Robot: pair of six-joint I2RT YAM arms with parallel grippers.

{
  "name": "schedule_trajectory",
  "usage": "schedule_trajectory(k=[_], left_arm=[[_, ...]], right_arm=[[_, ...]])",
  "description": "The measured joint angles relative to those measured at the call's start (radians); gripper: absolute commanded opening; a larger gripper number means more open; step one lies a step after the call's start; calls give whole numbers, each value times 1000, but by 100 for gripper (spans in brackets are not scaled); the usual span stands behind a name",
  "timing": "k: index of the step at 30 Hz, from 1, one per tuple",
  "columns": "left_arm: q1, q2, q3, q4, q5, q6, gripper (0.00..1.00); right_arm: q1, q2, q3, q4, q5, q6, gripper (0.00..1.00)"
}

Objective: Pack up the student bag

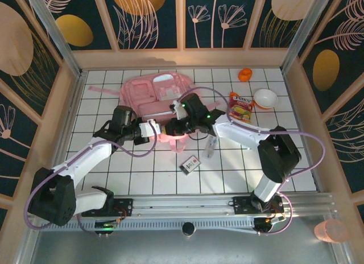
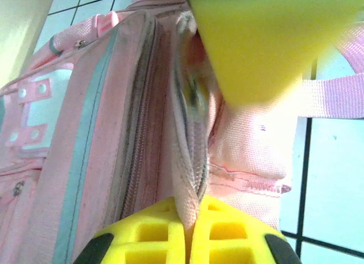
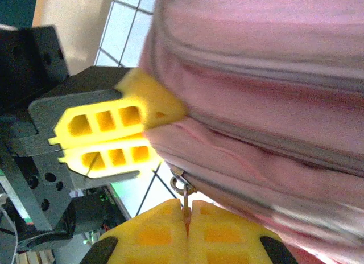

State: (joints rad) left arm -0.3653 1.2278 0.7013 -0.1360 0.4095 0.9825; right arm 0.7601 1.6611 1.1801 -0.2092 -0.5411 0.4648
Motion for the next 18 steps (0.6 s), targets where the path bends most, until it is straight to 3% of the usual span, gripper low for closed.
schedule_trajectory(k=[4, 9, 10, 13, 14, 18], left_arm=[[10, -48, -23, 19, -22, 20, 0], [14, -65, -31, 18, -26, 31, 0], [15, -65, -31, 14, -25, 31, 6], [22, -68, -25, -20, -3, 22, 40], [28, -68, -16, -47, 13, 11, 47], [26, -69, 62, -116, 119, -67, 60]], right_arm=[[-92, -74, -61, -43, -9, -43, 0], [-124, -90, -84, -62, -18, -93, 0], [-122, -90, -84, -62, -18, -98, 0], [-105, -90, -84, -60, -18, -100, 0], [-96, -90, -84, -59, -17, -96, 0], [-43, -89, -84, -48, -8, -72, 0]])
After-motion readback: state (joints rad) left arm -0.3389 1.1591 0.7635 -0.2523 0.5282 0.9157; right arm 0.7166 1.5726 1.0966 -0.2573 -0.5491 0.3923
